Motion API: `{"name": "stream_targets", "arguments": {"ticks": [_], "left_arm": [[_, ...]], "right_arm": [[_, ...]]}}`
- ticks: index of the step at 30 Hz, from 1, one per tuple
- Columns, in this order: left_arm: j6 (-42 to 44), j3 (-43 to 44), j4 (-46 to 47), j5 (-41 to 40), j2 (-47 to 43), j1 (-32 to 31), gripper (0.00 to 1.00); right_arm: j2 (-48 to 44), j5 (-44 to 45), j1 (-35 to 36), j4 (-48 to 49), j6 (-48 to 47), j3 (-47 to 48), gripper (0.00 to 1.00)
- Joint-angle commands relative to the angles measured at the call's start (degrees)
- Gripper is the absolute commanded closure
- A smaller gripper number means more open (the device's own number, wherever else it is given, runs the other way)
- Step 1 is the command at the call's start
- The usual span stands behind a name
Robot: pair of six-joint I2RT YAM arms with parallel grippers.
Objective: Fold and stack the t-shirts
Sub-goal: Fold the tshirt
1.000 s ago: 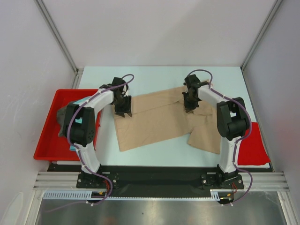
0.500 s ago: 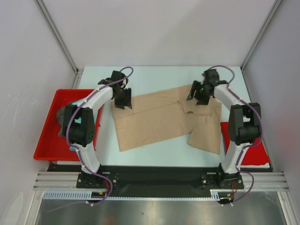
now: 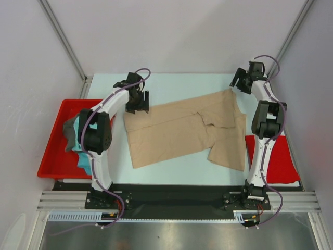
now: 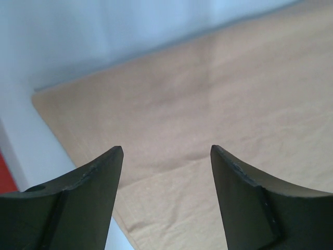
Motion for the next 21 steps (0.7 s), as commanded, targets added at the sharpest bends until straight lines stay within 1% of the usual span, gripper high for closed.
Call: {"name": "stream_targets", "arguments": {"ticks": [1, 2, 7, 11, 14, 17, 18, 21], "left_arm": [[2.79, 5.11, 0.4, -5.65, 2.81, 1.86, 0.27], [3.05, 5.82, 0.05, -6.53, 3.6, 2.56, 0.28], [5.16, 9.77, -0.83, -10.04, 7.91, 3.71, 0.29], [6.92, 11.28, -1.98, -14.17, 9.76, 3.71, 0.21], [8.59, 11.98, -1.63, -16.02, 10.81, 3.71, 0.2], [9.38, 12.95, -1.71, -16.46, 12.22, 3.71, 0.21], [9.56, 12.86, -1.37, -15.94, 12.49, 3.8, 0.23], [9.65, 12.77, -1.19, -13.92, 13.45, 3.8, 0.27]], "right_arm": [[3.36, -4.09, 0.87, -1.16, -3.41, 6.75, 0.21], [3.88, -4.79, 0.96, -1.25, -4.12, 7.1, 0.21], [5.65, -6.82, 0.79, -1.6, -4.3, 7.37, 0.22], [5.82, -6.82, 0.88, -2.22, -4.39, 5.88, 0.24], [5.65, -6.21, 0.79, -2.74, -4.39, 4.65, 0.27], [5.73, -5.24, 0.7, -3.53, -4.56, 4.29, 0.29], [5.74, -5.41, 0.53, -3.71, -4.56, 4.38, 0.3], [5.74, -4.98, 0.52, -4.24, -4.91, 4.64, 0.33]]}}
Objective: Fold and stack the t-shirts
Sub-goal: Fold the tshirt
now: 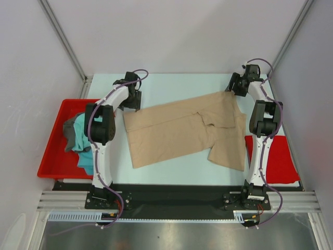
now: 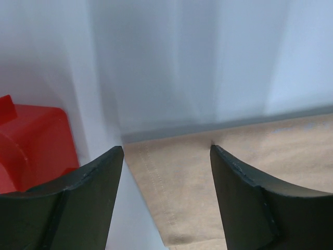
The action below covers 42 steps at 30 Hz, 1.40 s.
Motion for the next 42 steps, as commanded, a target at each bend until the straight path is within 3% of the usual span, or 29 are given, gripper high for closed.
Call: {"name": "stream_targets", "arguments": {"ticks": [1, 8, 14, 19, 25, 29, 30, 31, 34, 35, 37, 42], "left_arm": [[1.74, 1.89, 0.61, 0.4, 1.06, -0.09, 0.27], [0.77, 2.94, -0.09, 1.98, 3.96, 0.09, 0.37], [-0.02, 3.21, 0.16, 2.33, 5.46, 0.09, 0.56], [-0.73, 4.7, -0.71, 2.86, 6.42, 0.0, 0.61], [-1.17, 4.61, -0.45, 2.95, 6.51, 0.09, 0.76], [-1.17, 4.87, -0.1, 2.6, 6.77, 0.09, 0.8], [-1.17, 5.05, -0.18, 2.6, 7.12, 0.09, 0.81], [-1.17, 5.66, -0.1, 2.51, 7.39, 0.26, 0.85], [-1.34, 7.68, -0.45, 2.25, 8.7, 0.35, 0.93], [-1.43, 8.47, -0.62, 2.25, 9.06, 0.61, 0.99], [-1.69, 11.45, -1.06, 2.33, 10.63, 0.87, 1.0], [-2.31, 19.19, -2.12, 1.54, 14.15, 1.67, 1.0]], "right_arm": [[0.4, 0.95, -0.2, -0.98, -1.07, 0.49, 0.33], [0.84, 1.74, -0.29, -2.65, -1.51, 0.49, 0.34], [1.81, 1.83, -0.29, -2.48, -1.77, 0.58, 0.37], [2.16, 3.06, -0.37, -2.21, -2.47, 2.51, 0.34], [4.44, 2.27, -0.55, -4.06, -2.91, 5.5, 0.29], [6.55, 1.65, -0.46, -5.28, -2.39, 6.9, 0.31], [7.77, 1.65, -0.46, -6.51, -1.86, 7.69, 0.34], [8.31, 1.22, -0.37, -6.87, -1.6, 9.0, 0.44], [9.89, 1.3, -0.29, -7.05, -0.72, 10.85, 0.79], [10.07, 1.39, -0.2, -6.26, -0.28, 10.95, 0.83], [10.16, 2.52, -0.28, -5.03, 1.56, 11.39, 0.93], [10.07, 3.15, -0.9, 2.87, 6.48, 11.65, 0.98]]}}
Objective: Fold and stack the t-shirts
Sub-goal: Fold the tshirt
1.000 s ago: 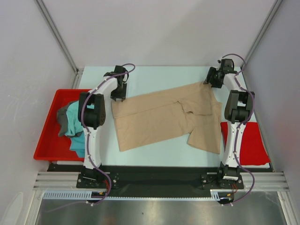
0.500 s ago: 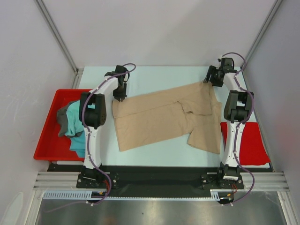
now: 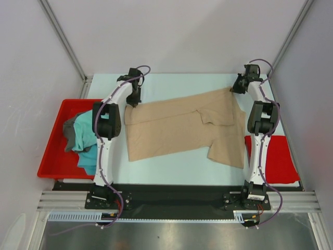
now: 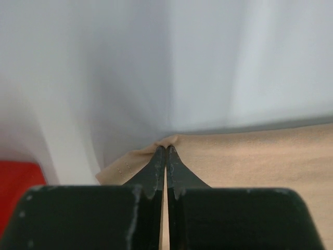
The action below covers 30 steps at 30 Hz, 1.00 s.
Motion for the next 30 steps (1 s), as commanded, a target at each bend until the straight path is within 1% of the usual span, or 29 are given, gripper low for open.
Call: {"name": "stream_targets", "arguments": {"ticks": [1, 2, 4, 5, 6, 7, 8, 9, 10, 11, 12, 13, 14, 15, 17, 18, 19, 20, 21, 22, 23, 24, 25, 26, 28, 29, 30], "left_arm": [[-1.11, 6.75, 3.06, -2.15, 4.17, 1.91, 1.0], [-1.28, 8.08, 2.98, -2.15, 5.48, 2.52, 1.0], [-1.98, 12.13, 2.62, -1.8, 6.98, 3.49, 1.0], [-1.99, 13.53, 2.45, -1.63, 8.55, 3.84, 1.0], [-2.07, 16.33, 1.93, -1.71, 9.09, 4.1, 1.0], [-1.9, 16.97, 2.27, -1.54, 9.36, 4.54, 1.0], [-1.72, 17.32, 2.71, -1.27, 9.45, 4.72, 1.0], [-1.72, 17.41, 3.76, -1.01, 9.27, 4.9, 0.97], [-1.64, 17.41, 4.12, -0.83, 9.18, 4.98, 0.72], [-1.72, 17.41, 4.38, -0.75, 8.83, 4.99, 0.6], [-1.81, 17.33, 4.3, -0.14, 7.79, 4.99, 0.58], [-1.98, 17.06, 4.29, -0.04, 6.99, 4.72, 0.53], [-1.99, 16.63, 4.38, -0.04, 6.12, 4.37, 0.48], [-1.81, 15.58, 4.3, -0.91, 3.58, 3.67, 0.32], [-1.2, 15.04, 3.86, -1.97, 1.02, 2.53, 0.24], [-1.11, 13.56, 3.33, -2.67, -0.47, 1.92, 0.17], [-1.28, 12.15, 3.41, -3.29, -4.49, 0.6, 0.13], [-1.89, 10.31, 3.5, -3.73, -6.62, -0.1, 0.11], [-2.33, 6.9, 3.42, -3.82, -10.64, -1.59, 0.11], [-2.86, 4.95, 3.5, -3.04, -10.68, -2.3, 0.12], [-4.34, 2.67, 3.68, -1.9, -14.51, -3.01, 0.13], [-5.23, -1.88, 4.03, -0.76, -16.64, -3.8, 0.14], [-6.02, -3.49, 3.42, -0.4, -18.4, -5.37, 0.17], [-6.99, -4.9, 2.63, -0.13, -21.11, -6.26, 0.19], [-7.87, -9.99, 1.22, 0.74, -24.02, -8.71, 0.23], [-8.57, -12.27, 1.83, 2.32, -27.78, -9.42, 0.24], [-8.84, -17.52, 2.62, 2.59, -29.82, -10.82, 0.25]], "right_arm": [[2.62, 1.44, -0.27, 6.73, 4.69, 1.88, 0.99], [3.14, 1.18, -0.27, 9.18, 5.92, 2.84, 1.0], [5.24, -0.14, -0.01, 10.86, 7.16, 5.39, 1.0], [5.95, -0.49, 0.17, 10.96, 7.25, 8.53, 1.0], [6.57, -0.84, 0.52, 11.04, 7.16, 9.87, 1.0], [7.27, -0.85, 0.79, 11.39, 7.16, 10.84, 1.0], [7.8, -0.93, 0.96, 12.09, 7.25, 11.72, 0.99], [7.8, -0.76, 1.22, 12.8, 7.43, 11.81, 0.95], [7.63, -0.5, 1.31, 13.15, 7.78, 11.82, 0.91], [7.54, -0.32, 1.23, 13.16, 8.13, 11.9, 0.85], [7.02, 0.03, 1.23, 12.37, 8.39, 12.86, 0.74], [6.66, 0.29, 1.05, 11.06, 8.31, 13.74, 0.68], [6.05, 0.91, 0.88, 6.96, 8.13, 14.53, 0.63], [3.7, 2.74, 0.35, 5.0, 7.87, 14.54, 0.54], [-0.35, 4.42, -0.26, -0.08, 7.69, 12.62, 0.46], [-4.72, 6.52, -0.62, -1.94, 7.17, 11.65, 0.37], [-6.59, 7.58, -1.23, -7.01, 6.9, 10.86, 0.34], [-8.26, 8.64, -1.67, -10.19, 6.64, 10.76, 0.33], [-12.11, 9.95, -2.02, -16.75, 6.81, 9.98, 0.3], [-13.89, 10.31, -2.37, -16.81, 7.16, 9.97, 0.3], [-16.43, 10.49, -2.72, -21.95, 7.69, 7.01, 0.29], [-18.72, 11.1, -2.73, -23.91, 7.95, 3.94, 0.28], [-21.09, 11.46, -2.55, -26.2, 8.3, 0.77, 0.28], [-26.77, 11.63, -1.86, -26.65, 8.83, -7.18, 0.28], [-32.68, 11.99, -0.27, -26.66, 9.1, -15.21, 0.27], [-38.02, 12.25, 2.0, -26.22, 9.18, -23.96, 0.27], [-41.47, 12.25, 3.24, -25.26, 9.19, -28.31, 0.27]]}}
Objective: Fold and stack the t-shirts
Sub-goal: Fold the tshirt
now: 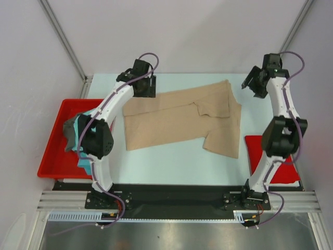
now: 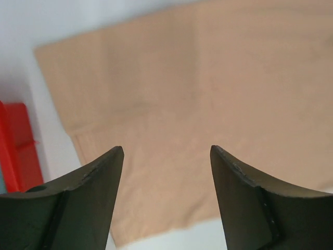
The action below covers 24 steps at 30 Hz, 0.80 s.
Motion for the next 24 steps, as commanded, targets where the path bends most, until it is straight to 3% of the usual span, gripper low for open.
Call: {"name": "stream_targets", "arguments": {"ticks": [1, 6, 13, 20, 24], "left_arm": [[-3.4, -10.76, 0.26, 2.77, -9.76, -2.96, 0.27], [-7.35, -29.28, 1.67, 2.42, -24.34, -4.64, 0.43], [-15.69, -50.23, 3.34, -0.47, -36.67, -4.55, 0.44], [-22.64, -57.8, 3.34, -2.94, -34.84, 1.59, 0.4], [-23.09, -61.23, 8.17, -0.58, -35.37, 5.9, 0.51]], "right_arm": [[-11.48, 1.17, 6.37, -2.82, 0.62, -16.44, 0.27], [-28.71, -0.41, 13.67, -0.15, 0.09, -38.23, 0.28], [-47.79, -7.18, 16.13, 2.92, 3.95, -58.73, 0.32], [-52.55, -6.66, 16.22, -1.2, 2.91, -60.79, 0.33], [-52.64, -6.65, 15.26, -1.74, 1.85, -60.17, 0.32]]}}
